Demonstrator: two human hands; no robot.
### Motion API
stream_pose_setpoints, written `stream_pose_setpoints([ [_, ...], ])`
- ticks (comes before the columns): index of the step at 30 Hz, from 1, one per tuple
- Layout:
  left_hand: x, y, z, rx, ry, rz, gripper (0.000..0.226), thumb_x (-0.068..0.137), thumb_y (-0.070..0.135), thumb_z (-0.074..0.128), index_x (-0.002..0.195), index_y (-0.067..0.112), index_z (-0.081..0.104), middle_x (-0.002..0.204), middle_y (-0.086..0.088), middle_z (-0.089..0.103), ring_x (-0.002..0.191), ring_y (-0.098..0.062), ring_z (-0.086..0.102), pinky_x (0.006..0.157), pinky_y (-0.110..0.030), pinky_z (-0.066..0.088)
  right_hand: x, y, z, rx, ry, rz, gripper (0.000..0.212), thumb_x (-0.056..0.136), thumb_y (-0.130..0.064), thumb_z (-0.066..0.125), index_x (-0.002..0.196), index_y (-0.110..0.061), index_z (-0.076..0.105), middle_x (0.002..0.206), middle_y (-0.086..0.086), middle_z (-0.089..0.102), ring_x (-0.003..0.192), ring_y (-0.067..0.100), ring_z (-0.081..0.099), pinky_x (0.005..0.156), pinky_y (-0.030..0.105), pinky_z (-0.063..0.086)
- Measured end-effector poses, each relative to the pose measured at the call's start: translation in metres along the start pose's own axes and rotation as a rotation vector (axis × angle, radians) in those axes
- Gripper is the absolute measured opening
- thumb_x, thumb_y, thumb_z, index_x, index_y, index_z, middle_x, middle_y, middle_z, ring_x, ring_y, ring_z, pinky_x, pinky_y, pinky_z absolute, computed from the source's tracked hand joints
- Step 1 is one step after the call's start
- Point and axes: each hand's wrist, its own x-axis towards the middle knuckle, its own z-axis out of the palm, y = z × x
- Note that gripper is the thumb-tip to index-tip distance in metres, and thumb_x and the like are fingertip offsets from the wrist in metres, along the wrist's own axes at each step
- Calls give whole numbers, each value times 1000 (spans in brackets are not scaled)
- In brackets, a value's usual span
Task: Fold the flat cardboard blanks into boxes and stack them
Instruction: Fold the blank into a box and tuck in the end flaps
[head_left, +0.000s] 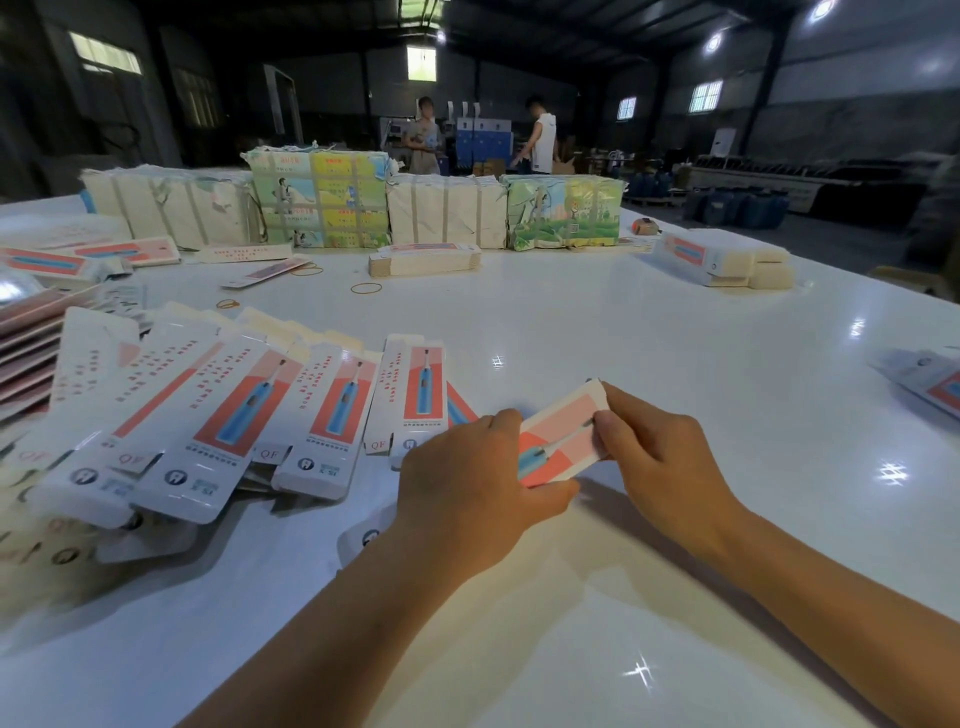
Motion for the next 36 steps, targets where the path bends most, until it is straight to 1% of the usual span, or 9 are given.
stream_pose_setpoints([
  [5, -1, 1, 1, 39, -2, 6, 61, 78, 66, 53, 129, 36, 37, 113, 14, 55, 94, -13, 60, 80, -28, 54, 0, -1, -2, -105, -52, -12, 28, 96, -8, 43, 90, -22, 66, 74, -12, 63, 53, 8, 47, 51, 13, 35],
  [9, 1, -2, 0, 57, 36, -4, 63, 73, 72, 47, 125, 38, 38, 109, 17, 54, 86, -9, 56, 69, -18, 47, 1, -5, 0, 101, -155, 53, 17, 98, -28, 46, 101, -42, 57, 84, -19, 67, 75, 3, 61, 69, 10, 45],
  [12, 2, -5, -2, 115, 67, -14, 60, 73, 73, 46, 120, 37, 39, 100, 18, 50, 77, -7, 49, 56, -12, 36, 0, -2, 2, 251, -240, 156, 45, 96, -20, 51, 122, -53, 34, 104, -36, 62, 103, -6, 60, 85, 10, 45],
  [17, 4, -7, -3, 250, 94, -14, 61, 74, 71, 51, 122, 37, 37, 111, 13, 57, 77, -9, 48, 60, -20, 42, -5, 1, 6, 239, -353, 135, 70, 93, -13, 55, 127, -54, 10, 108, -54, 47, 108, -19, 50, 83, 1, 39],
  [22, 6, -13, -9, 188, 41, 1, 65, 67, 76, 43, 120, 39, 36, 108, 16, 56, 80, -9, 56, 66, -19, 50, 0, 0, -3, 100, -338, 78, 83, 91, -2, 54, 135, -51, 4, 136, -37, 35, 121, -15, 43, 96, 7, 36],
  [26, 5, -19, -7, 280, 48, 87, 65, 71, 75, 49, 123, 38, 36, 116, 14, 58, 77, -6, 49, 66, -16, 39, 3, 2, -11, -106, -322, -154, 79, 84, -13, 57, 147, -30, 11, 156, -13, 16, 140, 3, 26, 111, 23, 29],
  [30, -2, -11, -12, 314, 84, 152, 72, 69, 73, 55, 128, 33, 43, 115, 12, 60, 78, -6, 54, 67, -13, 35, 3, 8, -12, -406, -282, -406, 62, 80, -22, 67, 138, -14, 44, 135, 3, 50, 121, 16, 46, 95, 30, 46],
  [32, -4, -6, -16, 363, 183, 294, 72, 60, 61, 73, 117, 18, 61, 109, 0, 67, 86, -19, 66, 73, -32, 50, 6, 9, -13, -467, -257, -431, 56, 80, -29, 69, 130, -10, 54, 123, 3, 59, 110, 18, 49, 88, 27, 46],
  [36, 0, -4, -6, 328, 348, 445, 47, 70, 44, 71, 106, 14, 67, 105, -7, 68, 91, -31, 65, 75, -48, 52, 22, 21, -39, -469, -87, -157, 60, 79, -25, 72, 133, -12, 50, 123, 3, 57, 110, 23, 46, 89, 23, 35],
])
